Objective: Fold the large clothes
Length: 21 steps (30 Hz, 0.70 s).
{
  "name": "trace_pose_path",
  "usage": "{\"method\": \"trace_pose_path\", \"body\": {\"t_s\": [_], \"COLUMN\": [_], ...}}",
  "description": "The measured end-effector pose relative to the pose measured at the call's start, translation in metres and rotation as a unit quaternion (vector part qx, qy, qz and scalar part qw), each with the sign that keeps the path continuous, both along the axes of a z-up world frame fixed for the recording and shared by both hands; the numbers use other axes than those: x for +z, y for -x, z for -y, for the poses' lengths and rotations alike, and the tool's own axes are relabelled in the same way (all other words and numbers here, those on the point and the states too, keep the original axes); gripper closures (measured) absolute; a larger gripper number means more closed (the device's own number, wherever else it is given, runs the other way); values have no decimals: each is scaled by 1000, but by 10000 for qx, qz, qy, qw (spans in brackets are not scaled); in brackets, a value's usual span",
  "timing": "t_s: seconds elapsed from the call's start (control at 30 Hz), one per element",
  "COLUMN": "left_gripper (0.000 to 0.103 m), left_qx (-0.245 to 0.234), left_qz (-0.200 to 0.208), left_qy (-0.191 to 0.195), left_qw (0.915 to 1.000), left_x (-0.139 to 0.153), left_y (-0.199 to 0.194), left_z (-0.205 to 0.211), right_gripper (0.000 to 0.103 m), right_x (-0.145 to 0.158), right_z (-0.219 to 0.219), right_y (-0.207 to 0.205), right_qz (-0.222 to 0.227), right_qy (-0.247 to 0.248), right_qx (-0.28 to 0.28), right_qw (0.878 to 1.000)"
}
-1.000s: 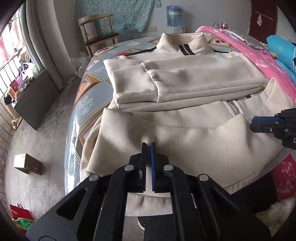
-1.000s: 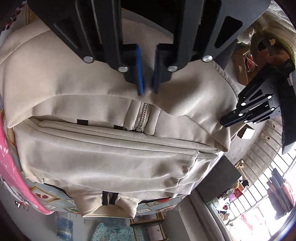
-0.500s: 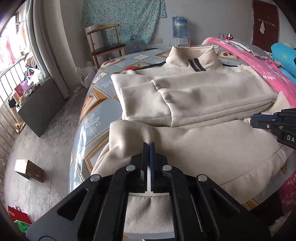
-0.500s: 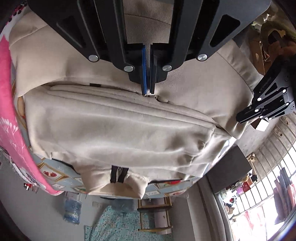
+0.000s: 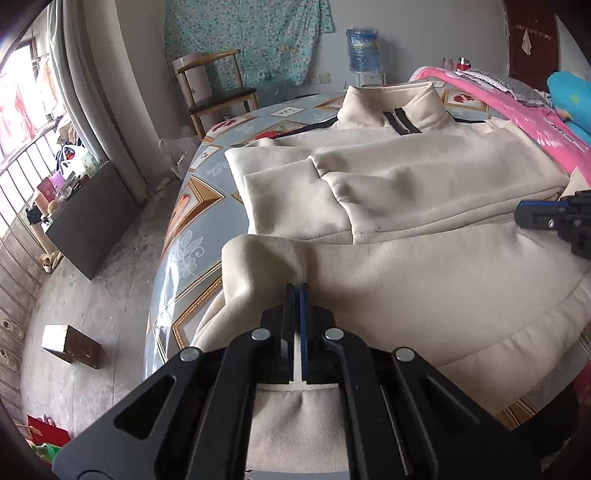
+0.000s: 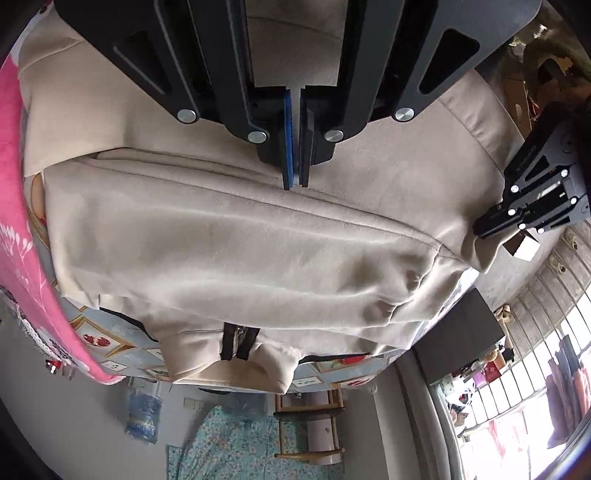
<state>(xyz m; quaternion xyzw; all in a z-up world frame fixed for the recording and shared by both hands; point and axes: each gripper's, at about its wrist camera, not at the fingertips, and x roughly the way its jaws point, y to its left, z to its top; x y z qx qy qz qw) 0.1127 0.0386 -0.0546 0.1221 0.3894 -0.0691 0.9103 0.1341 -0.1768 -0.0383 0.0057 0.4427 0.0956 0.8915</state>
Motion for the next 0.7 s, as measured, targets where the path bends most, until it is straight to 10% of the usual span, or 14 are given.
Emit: {"method": "trace_pose_path", "body": {"t_s": [0.27, 0.43, 0.57, 0.7], "left_gripper": [100, 96, 96, 98], "left_qx": [20, 120, 999, 701], "left_qz": [-64, -524, -332, -137], "left_qy": [103, 1725, 2068, 2479], "left_qw": [9999, 9835, 9727, 9661], "left_x": [-1, 14, 28, 52], "left_y": [-2, -13, -12, -1], "left_z": [-3, -60, -115, -106], "right_gripper": [100, 100, 100, 100], "right_x": [-1, -29, -33, -36], "right_z": [-25, -24, -16, -11], "right_y": [8, -2, -2, -5], "right_qz": [-266, -515, -565, -565], "right_qy": [-1060, -1122, -1436, -1679], "right_qx": [847, 719, 659, 591], "right_qw": [9904, 9897, 9858, 9824]}}
